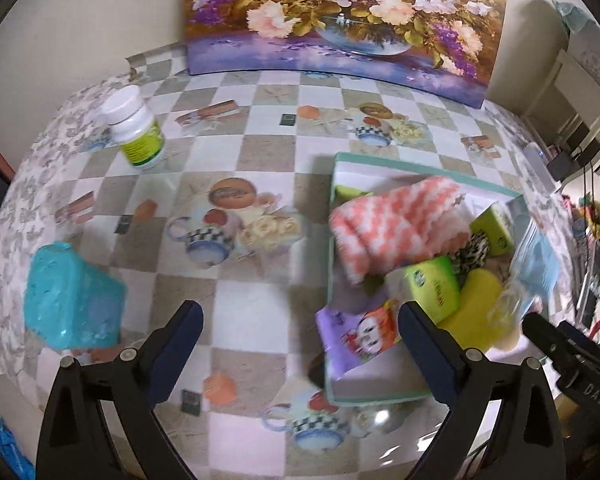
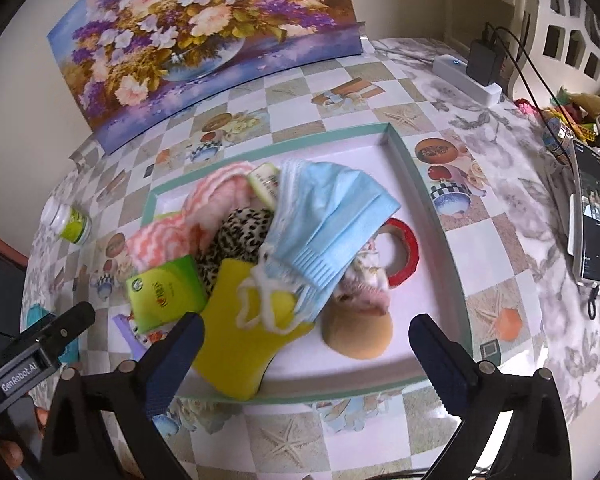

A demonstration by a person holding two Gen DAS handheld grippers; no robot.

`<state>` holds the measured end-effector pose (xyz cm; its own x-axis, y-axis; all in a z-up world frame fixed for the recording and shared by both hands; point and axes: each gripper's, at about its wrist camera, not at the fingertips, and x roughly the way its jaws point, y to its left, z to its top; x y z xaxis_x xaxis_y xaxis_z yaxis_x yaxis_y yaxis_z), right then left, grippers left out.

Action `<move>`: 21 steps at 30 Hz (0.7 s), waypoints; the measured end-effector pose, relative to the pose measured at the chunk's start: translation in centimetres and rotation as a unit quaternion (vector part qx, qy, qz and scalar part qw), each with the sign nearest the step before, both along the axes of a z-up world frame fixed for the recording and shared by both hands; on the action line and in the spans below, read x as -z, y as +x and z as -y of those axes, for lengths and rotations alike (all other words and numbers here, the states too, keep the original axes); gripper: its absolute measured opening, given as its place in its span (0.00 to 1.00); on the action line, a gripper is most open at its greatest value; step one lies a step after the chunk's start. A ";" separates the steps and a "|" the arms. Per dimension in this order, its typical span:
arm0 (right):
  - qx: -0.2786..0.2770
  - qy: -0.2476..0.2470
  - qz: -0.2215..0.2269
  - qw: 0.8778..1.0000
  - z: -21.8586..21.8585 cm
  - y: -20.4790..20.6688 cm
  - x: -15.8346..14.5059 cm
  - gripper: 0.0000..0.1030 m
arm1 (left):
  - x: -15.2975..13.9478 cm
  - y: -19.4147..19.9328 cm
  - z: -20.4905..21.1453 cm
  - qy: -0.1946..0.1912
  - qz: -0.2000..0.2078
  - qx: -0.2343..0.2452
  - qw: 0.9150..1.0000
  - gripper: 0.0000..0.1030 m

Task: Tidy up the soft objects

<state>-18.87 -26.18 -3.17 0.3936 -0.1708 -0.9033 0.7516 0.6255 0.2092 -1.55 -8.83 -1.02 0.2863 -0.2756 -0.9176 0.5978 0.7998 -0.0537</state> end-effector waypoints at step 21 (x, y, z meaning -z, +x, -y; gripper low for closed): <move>-0.070 -0.072 0.011 0.995 -6.4 2.0 -3.0 1.00 | -2.9 -1.9 -5.8 0.024 0.086 -0.060 0.994 0.95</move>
